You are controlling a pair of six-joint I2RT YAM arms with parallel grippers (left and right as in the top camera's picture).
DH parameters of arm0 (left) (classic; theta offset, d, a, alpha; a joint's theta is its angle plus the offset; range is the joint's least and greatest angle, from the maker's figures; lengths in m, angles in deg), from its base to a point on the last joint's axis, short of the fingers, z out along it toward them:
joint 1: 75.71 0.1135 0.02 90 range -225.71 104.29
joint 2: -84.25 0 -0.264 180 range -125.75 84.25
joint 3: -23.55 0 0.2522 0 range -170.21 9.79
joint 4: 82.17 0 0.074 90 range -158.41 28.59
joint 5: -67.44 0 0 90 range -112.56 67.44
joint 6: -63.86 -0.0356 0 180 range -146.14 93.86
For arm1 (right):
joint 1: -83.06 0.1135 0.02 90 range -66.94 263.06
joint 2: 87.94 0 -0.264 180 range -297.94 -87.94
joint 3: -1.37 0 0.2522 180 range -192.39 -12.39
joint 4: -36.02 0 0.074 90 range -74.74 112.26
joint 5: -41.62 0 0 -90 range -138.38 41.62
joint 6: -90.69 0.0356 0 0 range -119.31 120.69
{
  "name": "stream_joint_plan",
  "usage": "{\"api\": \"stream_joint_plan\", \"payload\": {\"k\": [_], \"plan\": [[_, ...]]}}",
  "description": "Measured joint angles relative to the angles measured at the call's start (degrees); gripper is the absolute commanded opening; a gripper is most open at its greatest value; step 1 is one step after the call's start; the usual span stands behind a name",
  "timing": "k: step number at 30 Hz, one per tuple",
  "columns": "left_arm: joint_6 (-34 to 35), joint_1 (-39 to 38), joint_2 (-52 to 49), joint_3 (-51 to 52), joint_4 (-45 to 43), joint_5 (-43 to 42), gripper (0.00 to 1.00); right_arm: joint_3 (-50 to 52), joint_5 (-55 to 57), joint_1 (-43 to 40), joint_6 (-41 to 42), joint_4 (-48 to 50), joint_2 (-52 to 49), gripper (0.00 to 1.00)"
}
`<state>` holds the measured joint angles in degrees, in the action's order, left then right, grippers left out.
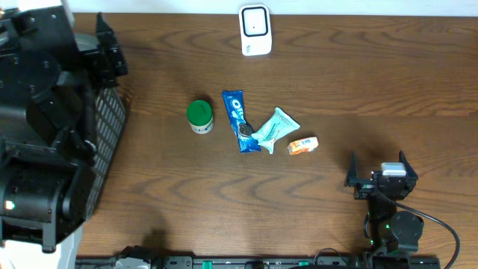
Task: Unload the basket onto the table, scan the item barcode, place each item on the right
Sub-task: 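Retract the left arm back to the basket side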
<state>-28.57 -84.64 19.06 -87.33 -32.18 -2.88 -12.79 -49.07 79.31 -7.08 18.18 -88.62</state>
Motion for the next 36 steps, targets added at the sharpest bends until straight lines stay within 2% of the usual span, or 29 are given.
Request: {"api": "stream_joint_plan", "payload": {"k": [11,21,29,32,34,36], "plan": [[-0.3,2.5,1.9,0.0,1.1,0.0,0.91,0.0,-0.4,0.0,3.6,0.0,0.0,0.99],[-0.9,2.5,13.6,-0.4,0.4,1.5,0.91,0.0,-0.8,0.0,11.0,0.1,-0.4,0.99],[-1.0,2.5,20.3,-0.3,0.1,7.8,0.91,-0.2,-3.6,0.0,24.9,0.0,-0.5,0.99],[-0.9,2.5,25.6,3.1,-1.7,7.8,0.91,-2.0,-5.6,0.0,28.0,-2.4,-1.1,0.99],[-1.0,2.5,29.7,6.3,-5.2,8.0,0.98,-5.1,-6.2,0.0,29.1,-6.1,-2.6,0.99],[-1.3,2.5,32.6,8.7,-8.4,8.0,0.98,-10.1,-6.2,0.0,29.8,-10.3,-5.4,0.99]]}}
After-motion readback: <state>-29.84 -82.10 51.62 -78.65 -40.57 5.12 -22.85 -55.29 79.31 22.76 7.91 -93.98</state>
